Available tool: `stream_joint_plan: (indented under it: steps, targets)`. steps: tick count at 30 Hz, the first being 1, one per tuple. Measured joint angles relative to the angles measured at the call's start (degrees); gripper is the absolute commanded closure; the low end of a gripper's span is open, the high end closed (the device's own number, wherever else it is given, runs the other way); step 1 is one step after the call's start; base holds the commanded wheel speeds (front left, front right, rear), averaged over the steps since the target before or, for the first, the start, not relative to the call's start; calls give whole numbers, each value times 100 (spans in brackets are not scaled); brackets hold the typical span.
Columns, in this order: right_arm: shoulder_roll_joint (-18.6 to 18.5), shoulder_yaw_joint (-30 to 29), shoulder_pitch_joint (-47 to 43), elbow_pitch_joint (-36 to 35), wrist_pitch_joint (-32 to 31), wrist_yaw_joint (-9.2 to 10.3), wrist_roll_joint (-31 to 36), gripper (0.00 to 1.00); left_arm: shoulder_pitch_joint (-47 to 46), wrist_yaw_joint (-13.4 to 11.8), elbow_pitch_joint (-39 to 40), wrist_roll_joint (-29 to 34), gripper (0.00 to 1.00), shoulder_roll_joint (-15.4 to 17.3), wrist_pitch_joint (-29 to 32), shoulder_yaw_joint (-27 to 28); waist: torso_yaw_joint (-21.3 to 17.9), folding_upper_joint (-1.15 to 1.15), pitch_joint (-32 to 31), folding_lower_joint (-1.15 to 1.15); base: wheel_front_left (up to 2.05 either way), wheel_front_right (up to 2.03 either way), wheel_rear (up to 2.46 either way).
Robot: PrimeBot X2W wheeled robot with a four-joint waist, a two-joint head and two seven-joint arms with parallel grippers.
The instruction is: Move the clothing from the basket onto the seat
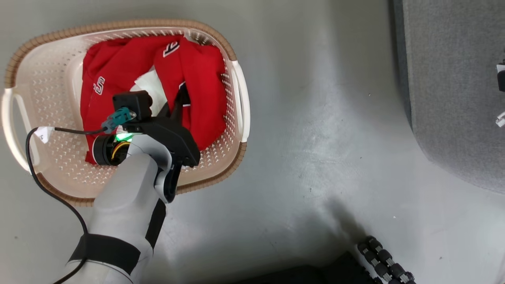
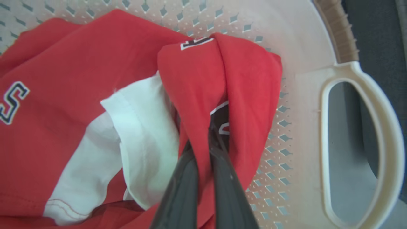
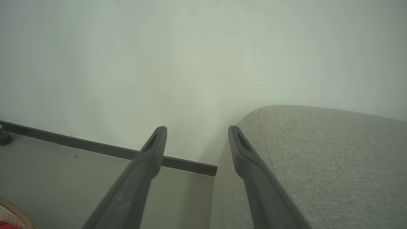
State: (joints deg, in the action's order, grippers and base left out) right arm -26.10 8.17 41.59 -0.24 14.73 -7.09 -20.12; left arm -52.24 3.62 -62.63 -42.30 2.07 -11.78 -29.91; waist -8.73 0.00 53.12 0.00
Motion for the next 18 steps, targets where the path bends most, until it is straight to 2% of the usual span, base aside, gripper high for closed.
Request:
stream_joint_plan:
  steps: [18]
  targets:
    - [226,100,-164,921,-1,0,-111,0,578,98,52,-342,100,-3,-221,-232,191,0,-1174,-1,0,0,0]
